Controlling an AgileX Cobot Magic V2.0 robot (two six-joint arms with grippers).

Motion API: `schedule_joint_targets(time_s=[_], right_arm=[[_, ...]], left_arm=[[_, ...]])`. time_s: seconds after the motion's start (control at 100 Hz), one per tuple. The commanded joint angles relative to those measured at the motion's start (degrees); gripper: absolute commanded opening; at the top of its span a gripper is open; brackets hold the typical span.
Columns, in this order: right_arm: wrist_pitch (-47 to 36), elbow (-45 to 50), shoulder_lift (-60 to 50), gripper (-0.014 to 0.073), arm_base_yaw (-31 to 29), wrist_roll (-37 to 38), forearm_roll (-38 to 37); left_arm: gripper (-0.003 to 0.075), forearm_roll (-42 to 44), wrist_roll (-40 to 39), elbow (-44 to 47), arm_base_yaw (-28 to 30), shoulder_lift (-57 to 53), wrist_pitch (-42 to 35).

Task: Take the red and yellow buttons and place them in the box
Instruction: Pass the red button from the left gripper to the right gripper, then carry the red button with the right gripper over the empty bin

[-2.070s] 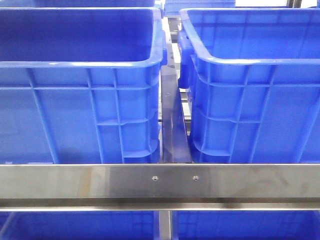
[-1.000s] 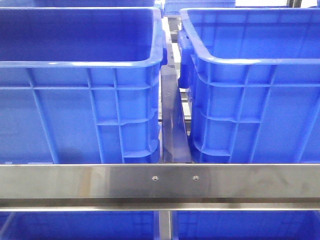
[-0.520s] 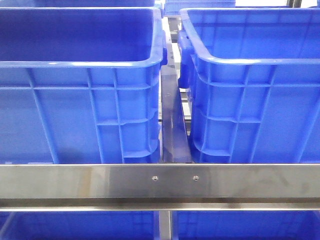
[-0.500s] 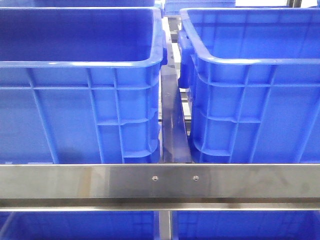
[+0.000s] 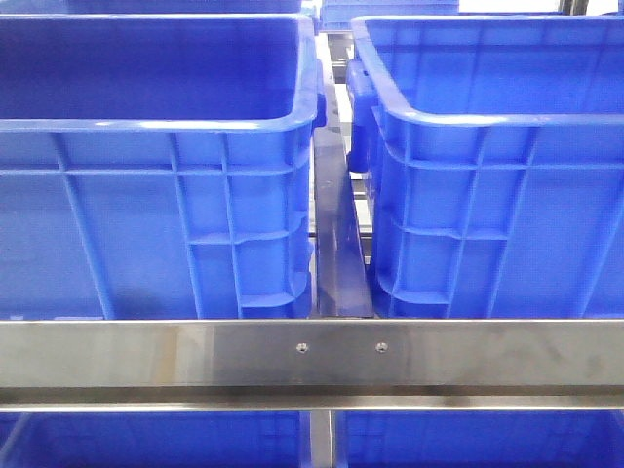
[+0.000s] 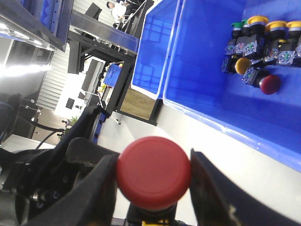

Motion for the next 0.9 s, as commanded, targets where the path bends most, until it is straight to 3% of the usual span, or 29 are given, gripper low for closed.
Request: schedule_joint_targets(time_s=[0.0, 0.09, 0.26, 0.35, 0.61, 0.89], right_arm=[[3.3, -1.9, -1.0, 0.0182, 0.2, -1.9, 4.1], [2.8, -1.9, -1.0, 0.0182, 0.2, -2.6, 4.1], [1.4, -1.9, -1.1, 0.0182, 0.2, -4.1, 4.1], [0.0, -1.9, -1.5, 0.0182, 0.2, -5.2, 4.1], [-13.1, -1.9, -5.4, 0.0182, 0.1, -10.9, 4.3], [-24.5, -1.9, -11.8, 0.0182, 0.1, -15.1, 4.2]], left_arm=[[-0.0004, -0.4, 0.0, -1.7, -0.4, -1.4, -4.7], [0.0084, -0.4, 0.0, -1.7, -0.4, -1.4, -4.7], [0.0440, -0.4, -0.3, -1.7, -0.4, -1.4, -4.7], [0.0551, -0.4, -0.3, -1.7, -0.4, -1.4, -4.3], [0.0545, -0.4, -1.1, -1.7, 1.2, -1.4, -4.0], [0.0545, -0.4, -2.1, -1.7, 10.3, -1.8, -3.6]])
